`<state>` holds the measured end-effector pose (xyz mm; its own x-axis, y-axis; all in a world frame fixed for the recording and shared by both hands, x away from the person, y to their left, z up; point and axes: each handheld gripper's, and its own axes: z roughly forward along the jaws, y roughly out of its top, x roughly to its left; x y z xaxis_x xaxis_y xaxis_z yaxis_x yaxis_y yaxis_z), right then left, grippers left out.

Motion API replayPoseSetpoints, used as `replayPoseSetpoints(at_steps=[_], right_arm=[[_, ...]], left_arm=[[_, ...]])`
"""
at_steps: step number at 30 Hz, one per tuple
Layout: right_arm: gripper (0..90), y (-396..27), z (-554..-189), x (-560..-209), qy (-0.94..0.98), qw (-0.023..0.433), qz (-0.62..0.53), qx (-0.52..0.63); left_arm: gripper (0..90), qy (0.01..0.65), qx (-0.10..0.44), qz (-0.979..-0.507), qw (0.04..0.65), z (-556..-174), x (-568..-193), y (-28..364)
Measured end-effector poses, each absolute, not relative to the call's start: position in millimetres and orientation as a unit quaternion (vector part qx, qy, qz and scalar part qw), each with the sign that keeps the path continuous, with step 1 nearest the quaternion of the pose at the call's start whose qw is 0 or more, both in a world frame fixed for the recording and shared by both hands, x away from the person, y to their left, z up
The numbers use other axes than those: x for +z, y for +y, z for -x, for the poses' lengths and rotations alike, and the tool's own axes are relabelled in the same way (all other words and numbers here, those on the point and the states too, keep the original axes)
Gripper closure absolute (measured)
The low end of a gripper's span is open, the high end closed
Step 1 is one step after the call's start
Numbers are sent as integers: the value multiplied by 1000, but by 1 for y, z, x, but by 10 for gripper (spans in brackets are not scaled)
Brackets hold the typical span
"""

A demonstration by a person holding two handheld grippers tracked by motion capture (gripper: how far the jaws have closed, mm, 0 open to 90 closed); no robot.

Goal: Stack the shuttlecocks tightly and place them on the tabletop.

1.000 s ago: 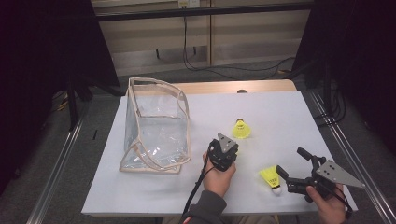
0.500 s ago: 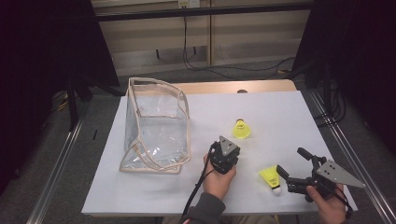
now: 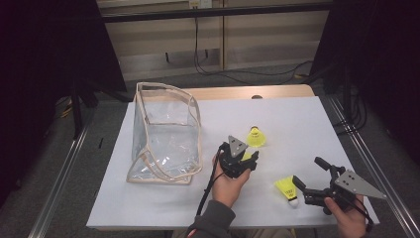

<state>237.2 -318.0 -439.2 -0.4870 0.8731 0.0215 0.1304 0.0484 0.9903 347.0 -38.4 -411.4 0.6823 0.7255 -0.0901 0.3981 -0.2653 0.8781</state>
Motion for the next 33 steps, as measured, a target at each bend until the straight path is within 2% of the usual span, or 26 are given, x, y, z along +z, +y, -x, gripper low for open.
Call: replayPoseSetpoints(at_steps=[2, 8, 12, 23, 33], right_arm=[[26, -318, -237, -439, 647, 326, -388, 570], [26, -321, -238, -439, 643, 330, -390, 570], [26, -322, -238, -439, 642, 329, -392, 571], [27, -322, -238, -439, 642, 331, -393, 569], [27, -322, -238, -439, 643, 328, -393, 570]], left_arm=[[461, 360, 173, -776, 488, -348, -411, -38], [383, 369, 177, -778, 476, -353, -414, -31], [383, 372, 178, -783, 466, -354, -417, -30], [438, 384, 179, -788, 446, -356, -431, -27], [490, 366, 182, -800, 438, -353, -437, -27]])
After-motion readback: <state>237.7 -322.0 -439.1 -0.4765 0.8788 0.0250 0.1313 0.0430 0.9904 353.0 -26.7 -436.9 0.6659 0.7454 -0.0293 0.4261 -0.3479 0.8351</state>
